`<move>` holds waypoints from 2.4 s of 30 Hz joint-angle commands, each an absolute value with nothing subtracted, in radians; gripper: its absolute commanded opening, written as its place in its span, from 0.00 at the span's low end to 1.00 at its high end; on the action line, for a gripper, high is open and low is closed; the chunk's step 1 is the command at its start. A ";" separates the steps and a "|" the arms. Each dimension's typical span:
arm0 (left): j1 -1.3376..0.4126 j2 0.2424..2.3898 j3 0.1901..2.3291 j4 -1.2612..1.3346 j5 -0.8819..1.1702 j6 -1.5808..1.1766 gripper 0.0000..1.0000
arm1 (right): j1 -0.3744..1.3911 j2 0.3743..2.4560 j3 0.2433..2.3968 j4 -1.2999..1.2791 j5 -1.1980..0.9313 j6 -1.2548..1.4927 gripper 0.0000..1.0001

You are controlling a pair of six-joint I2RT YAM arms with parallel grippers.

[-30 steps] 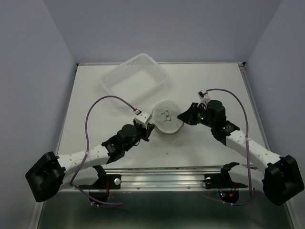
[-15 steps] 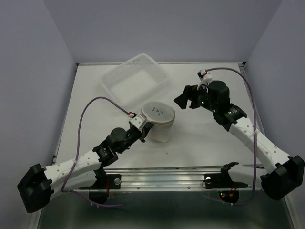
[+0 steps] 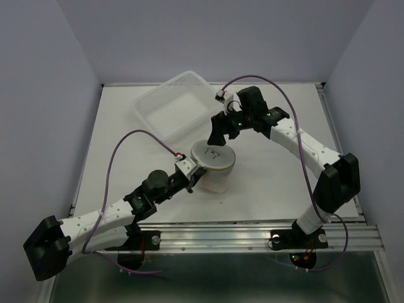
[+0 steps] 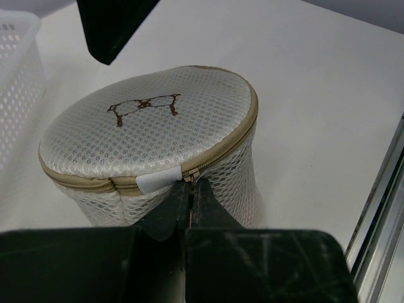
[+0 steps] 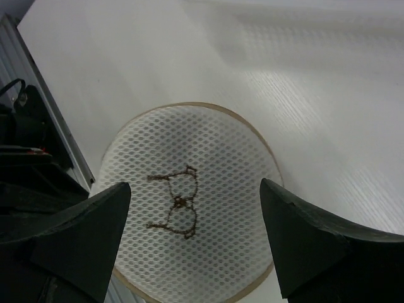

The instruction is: Unzip the laundry bag and remove the bra

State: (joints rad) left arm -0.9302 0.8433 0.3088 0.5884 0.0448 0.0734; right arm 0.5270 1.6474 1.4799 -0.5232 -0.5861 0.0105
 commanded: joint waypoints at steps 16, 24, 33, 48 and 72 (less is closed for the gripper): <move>-1.129 1.241 0.547 0.646 -0.425 -0.689 0.44 | 0.571 1.143 0.919 -0.150 -0.002 0.290 0.91; -1.147 1.286 0.676 0.503 -0.459 -0.719 0.94 | 0.571 1.014 0.844 -0.167 0.189 0.337 0.92; -1.063 1.150 0.628 0.275 -0.551 -0.828 0.89 | 0.571 0.976 0.785 -0.172 0.155 0.377 0.91; -0.977 1.319 0.594 0.551 -0.462 -0.856 0.72 | 0.571 0.933 0.672 -0.124 -0.055 0.313 0.86; -0.963 1.309 0.611 0.617 -0.482 -0.974 0.00 | 0.644 0.962 0.555 0.009 -0.146 0.360 0.47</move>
